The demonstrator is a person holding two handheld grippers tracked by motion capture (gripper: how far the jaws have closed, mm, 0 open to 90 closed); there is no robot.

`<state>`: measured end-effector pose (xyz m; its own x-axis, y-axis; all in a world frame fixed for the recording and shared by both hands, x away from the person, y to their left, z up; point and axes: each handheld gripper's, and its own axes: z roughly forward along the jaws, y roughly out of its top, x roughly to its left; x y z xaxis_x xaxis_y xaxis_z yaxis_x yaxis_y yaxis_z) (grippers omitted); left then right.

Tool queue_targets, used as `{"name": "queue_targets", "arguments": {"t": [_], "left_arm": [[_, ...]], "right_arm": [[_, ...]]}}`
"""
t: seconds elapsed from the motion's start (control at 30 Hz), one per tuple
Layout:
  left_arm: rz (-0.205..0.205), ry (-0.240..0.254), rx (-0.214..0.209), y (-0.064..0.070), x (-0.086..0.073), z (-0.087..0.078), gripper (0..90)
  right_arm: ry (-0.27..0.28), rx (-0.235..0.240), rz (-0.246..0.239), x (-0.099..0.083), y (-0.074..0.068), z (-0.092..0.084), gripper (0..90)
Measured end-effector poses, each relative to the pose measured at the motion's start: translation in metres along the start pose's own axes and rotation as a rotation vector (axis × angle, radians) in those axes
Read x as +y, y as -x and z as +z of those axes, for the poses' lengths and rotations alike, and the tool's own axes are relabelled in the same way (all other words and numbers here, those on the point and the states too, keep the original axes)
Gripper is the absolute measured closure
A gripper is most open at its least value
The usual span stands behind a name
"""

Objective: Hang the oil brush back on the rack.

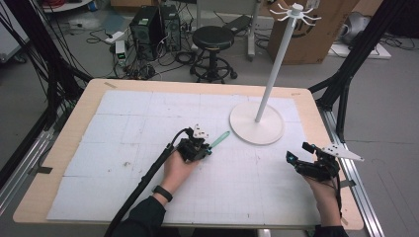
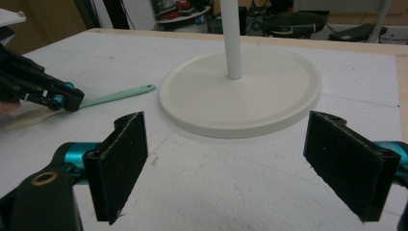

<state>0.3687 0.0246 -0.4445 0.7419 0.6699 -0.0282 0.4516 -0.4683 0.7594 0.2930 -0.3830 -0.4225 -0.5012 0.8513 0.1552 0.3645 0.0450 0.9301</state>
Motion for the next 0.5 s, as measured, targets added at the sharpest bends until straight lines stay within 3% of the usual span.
{"name": "queue_targets", "arguments": {"t": [0.07, 0.4, 0.5], "left_arm": [[-0.021, 0.007, 0.001, 0.0002, -0.0010, -0.0002, 80.9], [-0.048, 0.001, 0.007, 0.0012, -0.0003, -0.0005, 80.1], [-0.068, -0.002, -0.021, 0.0011, 0.0000, -0.0009, 68.9]], "right_arm": [[0.001, 0.001, -0.001, 0.0000, 0.0002, -0.0002, 15.0], [0.006, -0.001, 0.004, -0.0002, 0.0016, -0.0020, 15.0], [0.008, -0.002, 0.007, 0.0000, 0.0017, -0.0029, 15.0]]}}
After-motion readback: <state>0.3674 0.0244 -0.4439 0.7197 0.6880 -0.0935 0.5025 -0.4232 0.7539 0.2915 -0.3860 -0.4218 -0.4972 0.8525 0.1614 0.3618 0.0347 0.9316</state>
